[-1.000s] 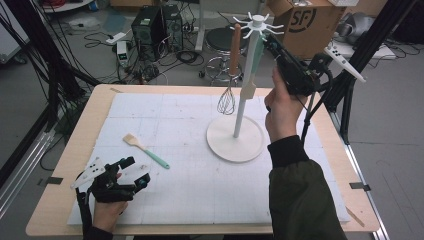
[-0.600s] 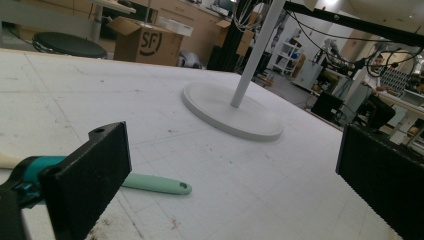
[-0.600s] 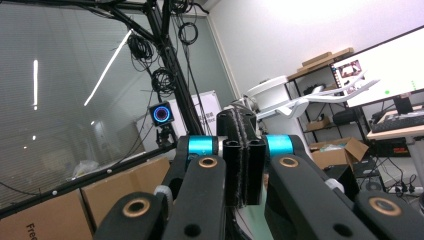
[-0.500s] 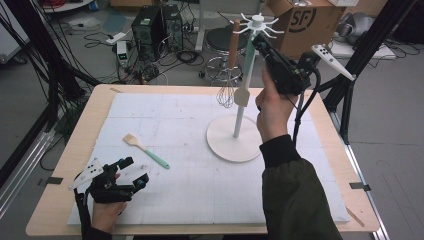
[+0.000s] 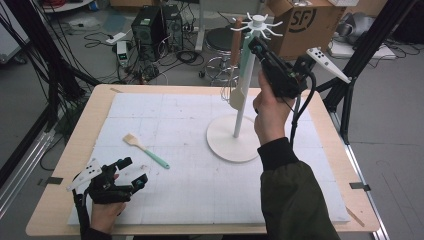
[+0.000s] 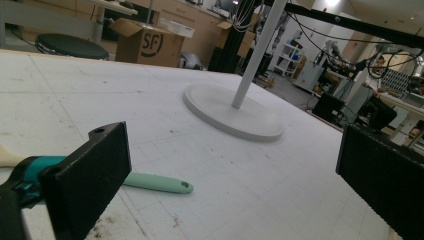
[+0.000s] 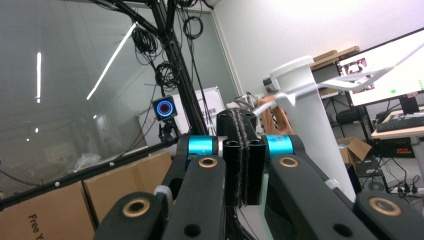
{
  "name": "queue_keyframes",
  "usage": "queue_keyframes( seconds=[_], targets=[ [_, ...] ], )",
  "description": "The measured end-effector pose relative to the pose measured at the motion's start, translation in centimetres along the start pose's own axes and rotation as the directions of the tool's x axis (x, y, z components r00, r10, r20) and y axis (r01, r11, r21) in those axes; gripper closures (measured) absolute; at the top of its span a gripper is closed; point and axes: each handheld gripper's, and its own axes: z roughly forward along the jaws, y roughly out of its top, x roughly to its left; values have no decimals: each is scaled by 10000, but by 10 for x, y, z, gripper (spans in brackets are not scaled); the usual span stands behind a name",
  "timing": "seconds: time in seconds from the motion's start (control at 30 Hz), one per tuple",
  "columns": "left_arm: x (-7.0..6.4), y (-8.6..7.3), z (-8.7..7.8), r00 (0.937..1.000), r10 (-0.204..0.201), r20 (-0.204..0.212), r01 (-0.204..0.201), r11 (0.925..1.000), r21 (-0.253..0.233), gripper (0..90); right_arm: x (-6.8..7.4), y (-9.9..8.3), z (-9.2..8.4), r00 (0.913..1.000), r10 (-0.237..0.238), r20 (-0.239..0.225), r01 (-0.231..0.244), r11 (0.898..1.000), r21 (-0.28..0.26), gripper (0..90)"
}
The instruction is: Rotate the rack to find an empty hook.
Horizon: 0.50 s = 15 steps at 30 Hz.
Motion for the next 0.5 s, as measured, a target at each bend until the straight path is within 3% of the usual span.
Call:
queue_keyframes(
  seconds=[0.3, 0.5],
  targets=[
    [0, 0, 0, 10000, 33, -10, -33, 10000, 41, 17, -11, -2, -13, 9992, -24, 405, 28, 9999, -99, 900],
    [0, 0, 0, 10000, 10, -18, -10, 10000, 23, 17, -18, 1, -16, 9970, 222, 747, -197, 9992, -341, 900]
  ],
)
